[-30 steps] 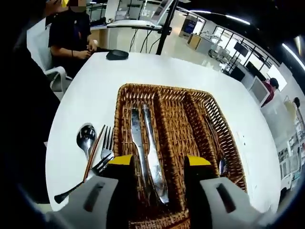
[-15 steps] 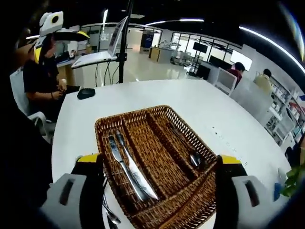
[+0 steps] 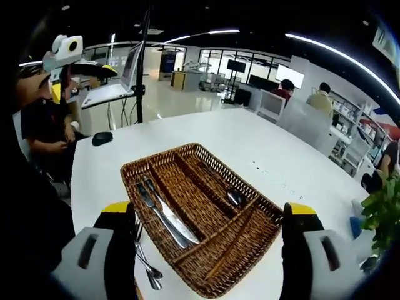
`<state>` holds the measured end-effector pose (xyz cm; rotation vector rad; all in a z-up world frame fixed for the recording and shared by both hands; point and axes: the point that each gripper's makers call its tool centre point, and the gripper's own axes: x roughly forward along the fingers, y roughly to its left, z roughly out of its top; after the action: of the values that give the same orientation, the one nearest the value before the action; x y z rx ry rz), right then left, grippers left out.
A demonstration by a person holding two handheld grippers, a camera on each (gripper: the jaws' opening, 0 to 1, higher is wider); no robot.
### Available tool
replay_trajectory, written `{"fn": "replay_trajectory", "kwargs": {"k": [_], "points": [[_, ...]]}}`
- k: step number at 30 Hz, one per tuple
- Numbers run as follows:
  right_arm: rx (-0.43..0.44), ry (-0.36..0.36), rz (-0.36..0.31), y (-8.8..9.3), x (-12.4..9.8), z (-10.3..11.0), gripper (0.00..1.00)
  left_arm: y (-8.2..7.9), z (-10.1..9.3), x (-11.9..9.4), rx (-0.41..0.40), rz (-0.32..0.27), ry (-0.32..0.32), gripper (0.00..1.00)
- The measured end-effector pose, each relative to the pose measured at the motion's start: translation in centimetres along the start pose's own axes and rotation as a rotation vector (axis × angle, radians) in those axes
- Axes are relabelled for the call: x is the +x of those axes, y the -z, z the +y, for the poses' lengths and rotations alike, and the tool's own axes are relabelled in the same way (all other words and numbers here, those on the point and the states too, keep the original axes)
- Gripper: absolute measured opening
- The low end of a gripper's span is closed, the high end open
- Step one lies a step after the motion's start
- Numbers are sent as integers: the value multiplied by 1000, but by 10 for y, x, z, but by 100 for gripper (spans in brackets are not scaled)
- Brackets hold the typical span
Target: Arrange the knives, forks, and spoons in their matching storage slots by inserting each utensil handle-first until every utensil is classified and aligned in the correct compartment
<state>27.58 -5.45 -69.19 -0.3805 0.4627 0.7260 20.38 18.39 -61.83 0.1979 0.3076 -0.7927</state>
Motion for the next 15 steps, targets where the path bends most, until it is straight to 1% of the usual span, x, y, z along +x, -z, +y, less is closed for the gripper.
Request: {"fn": "replay_trajectory", "kwargs": {"k": [2, 7, 10, 15], "points": [[18, 20, -16, -1, -9, -2, 99, 1, -1, 1, -2, 4, 7, 100], [42, 57, -27, 4, -26, 0, 99, 3, -3, 4, -11, 1, 28, 100], [64, 75, -35, 6, -36, 1, 99, 6, -5, 6, 1, 7, 29, 100], [102, 104, -49, 8, -50, -1, 99, 12, -8, 3, -9, 3, 23, 100]]}}
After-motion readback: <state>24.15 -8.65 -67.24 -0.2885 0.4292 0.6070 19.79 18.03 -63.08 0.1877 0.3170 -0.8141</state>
